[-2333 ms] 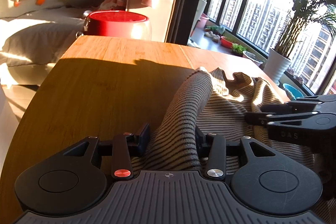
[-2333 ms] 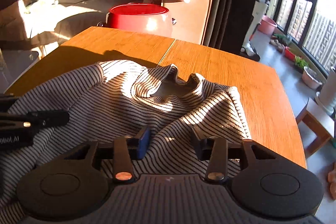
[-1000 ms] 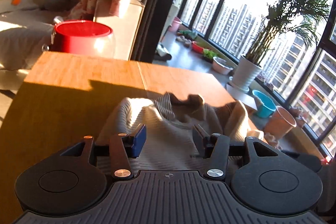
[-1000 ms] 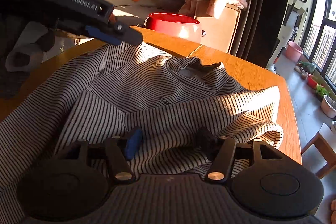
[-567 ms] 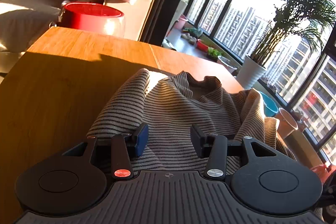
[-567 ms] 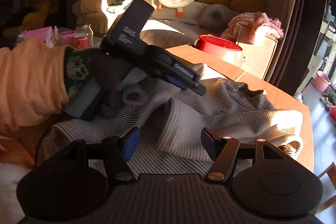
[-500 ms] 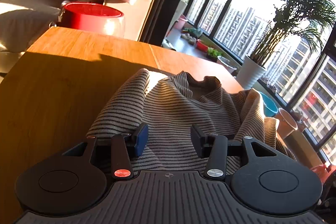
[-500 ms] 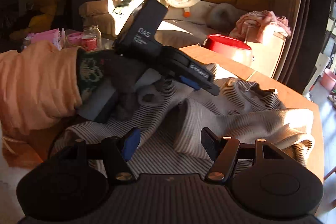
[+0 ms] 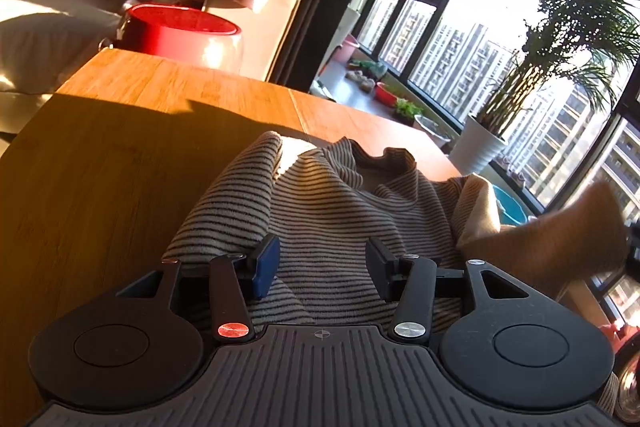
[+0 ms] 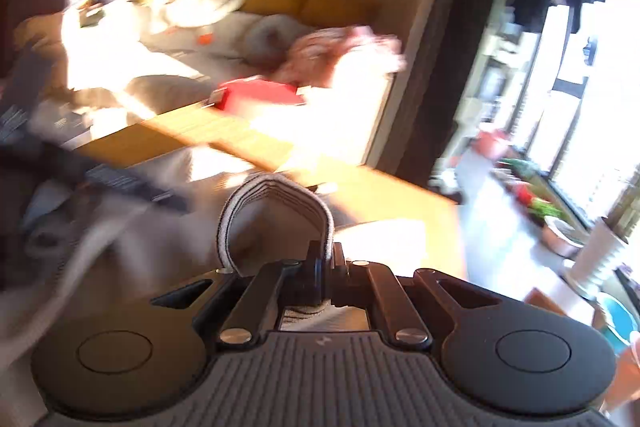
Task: Fold clothes
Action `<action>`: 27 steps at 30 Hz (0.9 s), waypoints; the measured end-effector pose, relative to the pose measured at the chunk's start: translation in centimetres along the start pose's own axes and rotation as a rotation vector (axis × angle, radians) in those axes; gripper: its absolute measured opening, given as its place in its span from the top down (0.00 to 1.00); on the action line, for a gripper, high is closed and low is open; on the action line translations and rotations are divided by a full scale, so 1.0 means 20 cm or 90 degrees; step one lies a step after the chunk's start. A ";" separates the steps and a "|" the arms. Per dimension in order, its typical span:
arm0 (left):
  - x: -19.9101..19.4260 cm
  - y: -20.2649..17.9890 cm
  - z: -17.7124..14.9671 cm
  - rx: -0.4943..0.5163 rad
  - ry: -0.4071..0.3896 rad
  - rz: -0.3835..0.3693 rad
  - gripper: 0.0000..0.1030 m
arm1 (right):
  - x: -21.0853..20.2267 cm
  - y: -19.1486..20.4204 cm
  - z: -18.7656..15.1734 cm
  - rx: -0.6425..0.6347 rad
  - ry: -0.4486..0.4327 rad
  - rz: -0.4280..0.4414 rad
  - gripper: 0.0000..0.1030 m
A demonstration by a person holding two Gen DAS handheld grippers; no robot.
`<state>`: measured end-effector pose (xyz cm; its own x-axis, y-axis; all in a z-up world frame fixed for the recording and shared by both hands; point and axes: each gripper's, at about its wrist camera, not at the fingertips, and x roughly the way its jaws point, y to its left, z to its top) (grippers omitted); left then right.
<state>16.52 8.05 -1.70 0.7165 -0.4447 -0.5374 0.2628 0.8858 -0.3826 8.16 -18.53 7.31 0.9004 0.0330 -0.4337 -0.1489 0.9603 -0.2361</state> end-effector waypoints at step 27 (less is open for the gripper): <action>-0.24 0.02 0.03 0.009 -0.032 -0.028 0.13 | 0.37 0.15 0.45 0.217 -0.064 0.215 0.96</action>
<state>13.59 10.63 1.18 0.7356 -0.4758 -0.4822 0.3032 0.8678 -0.3937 17.97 -12.89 11.23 0.8623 0.3694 -0.3463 -0.3131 0.9265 0.2086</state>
